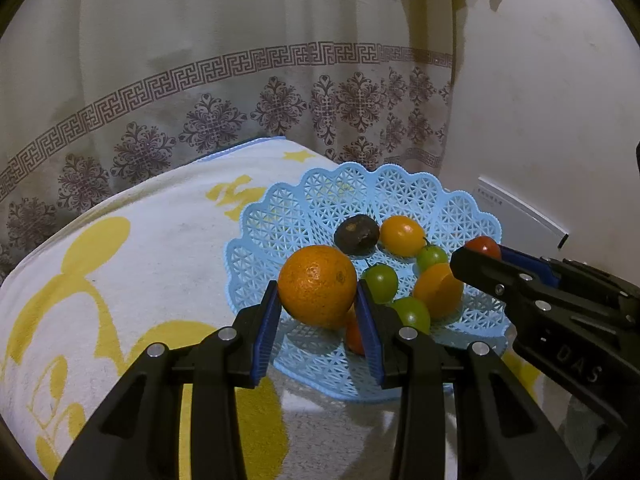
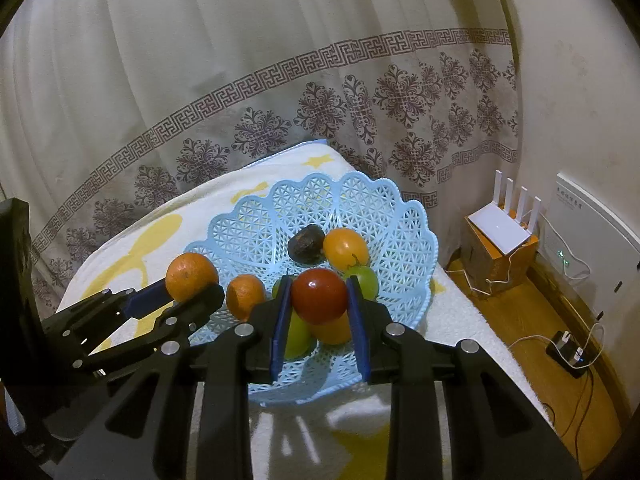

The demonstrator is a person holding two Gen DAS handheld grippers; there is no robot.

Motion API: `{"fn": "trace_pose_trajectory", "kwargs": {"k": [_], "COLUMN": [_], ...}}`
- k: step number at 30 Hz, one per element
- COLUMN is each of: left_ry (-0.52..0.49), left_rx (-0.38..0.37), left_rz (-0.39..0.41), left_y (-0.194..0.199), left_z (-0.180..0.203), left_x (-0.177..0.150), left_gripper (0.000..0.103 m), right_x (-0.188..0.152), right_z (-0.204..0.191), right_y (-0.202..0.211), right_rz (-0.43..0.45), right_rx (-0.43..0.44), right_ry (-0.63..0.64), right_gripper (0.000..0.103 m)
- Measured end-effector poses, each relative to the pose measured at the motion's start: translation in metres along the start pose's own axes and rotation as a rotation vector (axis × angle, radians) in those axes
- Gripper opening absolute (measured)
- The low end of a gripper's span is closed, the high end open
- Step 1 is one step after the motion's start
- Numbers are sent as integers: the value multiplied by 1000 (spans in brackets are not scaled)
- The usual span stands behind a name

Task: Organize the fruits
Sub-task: 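Open both tools to drop the orange and cherry tomato into the basket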

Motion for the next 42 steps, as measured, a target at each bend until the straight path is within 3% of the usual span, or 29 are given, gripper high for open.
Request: {"fn": "trace_pose_trajectory", "kwargs": {"k": [10,16,20,28,34,37,42], "left_ry": [5,1,5,17,18,26,38], "left_rx": [2,10,33,44,75,90,119], "left_rz": [-7,23,35,27,42,40,25], "left_y": [-1,6,9,10,17,20,23], "left_z": [-2,-2,-4,-9,-13,-17,-24], "left_x": [-1,0,-1,-4,-6,-9,-14], "left_gripper": [39,45,65,67,81,87,90], "right_x": [0,0,1,1,2,2,0], "right_z": [3,2,8,6,7,8,6], "right_y": [-1,-2,-1,3,9,14,21], "right_rz": [1,-7,-2,9,35,60,71], "right_rx": [-2,3,5,8,0,-11,-1], "right_ry": [-10,-6,-39,-45,-59,-71,-77], "right_gripper": [28,28,37,39,58,74,87]}}
Point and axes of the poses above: each gripper's, at about its wrist camera, not at the fingertips, and y roughly against the way its jaws point, z to its right, x to its top, the point moved 3 cm from there along -y, roughly the way its jaws point, and after that the axes turned 9 degrees about -z, right-handed, at the moved point
